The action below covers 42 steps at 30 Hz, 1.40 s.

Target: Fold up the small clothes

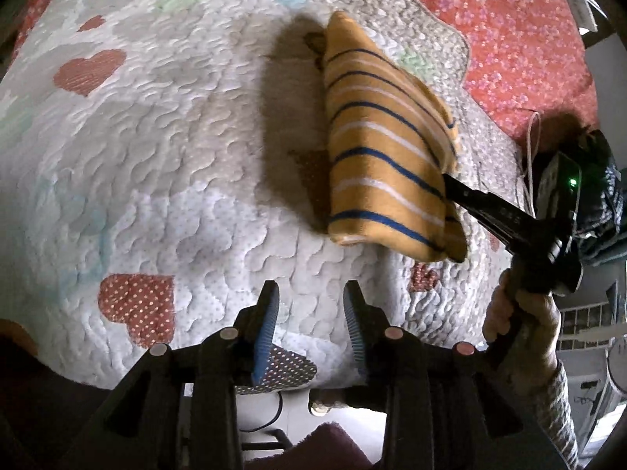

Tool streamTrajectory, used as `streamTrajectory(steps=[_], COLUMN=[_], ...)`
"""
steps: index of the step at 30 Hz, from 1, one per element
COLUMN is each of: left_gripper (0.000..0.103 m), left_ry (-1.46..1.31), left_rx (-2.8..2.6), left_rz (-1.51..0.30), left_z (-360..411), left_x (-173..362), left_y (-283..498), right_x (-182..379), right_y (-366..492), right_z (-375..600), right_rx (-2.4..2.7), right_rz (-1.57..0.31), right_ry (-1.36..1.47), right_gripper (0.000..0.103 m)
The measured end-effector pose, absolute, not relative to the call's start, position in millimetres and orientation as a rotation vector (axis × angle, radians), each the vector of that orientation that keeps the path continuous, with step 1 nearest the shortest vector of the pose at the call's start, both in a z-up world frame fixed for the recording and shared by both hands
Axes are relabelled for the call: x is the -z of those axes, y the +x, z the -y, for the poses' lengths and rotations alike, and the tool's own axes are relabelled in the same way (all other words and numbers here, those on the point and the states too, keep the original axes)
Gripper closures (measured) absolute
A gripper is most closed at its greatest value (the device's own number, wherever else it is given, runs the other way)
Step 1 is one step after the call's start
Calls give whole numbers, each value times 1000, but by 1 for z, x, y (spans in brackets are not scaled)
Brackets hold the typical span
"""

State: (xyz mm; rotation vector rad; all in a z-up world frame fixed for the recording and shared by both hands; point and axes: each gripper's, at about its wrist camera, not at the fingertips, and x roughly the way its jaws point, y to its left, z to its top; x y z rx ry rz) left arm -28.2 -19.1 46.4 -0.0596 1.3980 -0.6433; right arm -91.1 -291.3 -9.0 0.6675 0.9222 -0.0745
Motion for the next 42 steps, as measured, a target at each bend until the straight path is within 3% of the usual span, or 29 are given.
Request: streamTrajectory(steps=[8,15,19,23,28,31,33,40,42], left_gripper=[69,68,61,54,54,54,54,53,48], left_ry=[16,119,126,119,147,134,134,214,226], left_rx=[639,642,636,632,614,590,565,457,438], left_rz=[-1321,-1304,-1357,-1365,-1343,-1308,-1275,-1084,-1040], left_z=[49,99,106,110,106,91,79,42,31], left_x=[-64,-48,-23,-15,-26,-40,-50,-89,-98], left_y=[-17,6,6,9,2,-5,-13,-40,-48], right_x=[-47,-10,15,14,-2,-17,-23,-26,-24], right_y=[-103,-35,-23,-16,-16,-31,-48,-108,-122], right_z=[299,329,345,348,347,342,338,312,296], right_rx=[79,126,163,176,172,191,229,278,280], right_rz=[-699,-843,-856,-856,-828,-795,-780,-760,-774], right_ry=[722,753,775,745,732,680,654,682,663], right_gripper=[92,92,93,93,92,83,71,65,62])
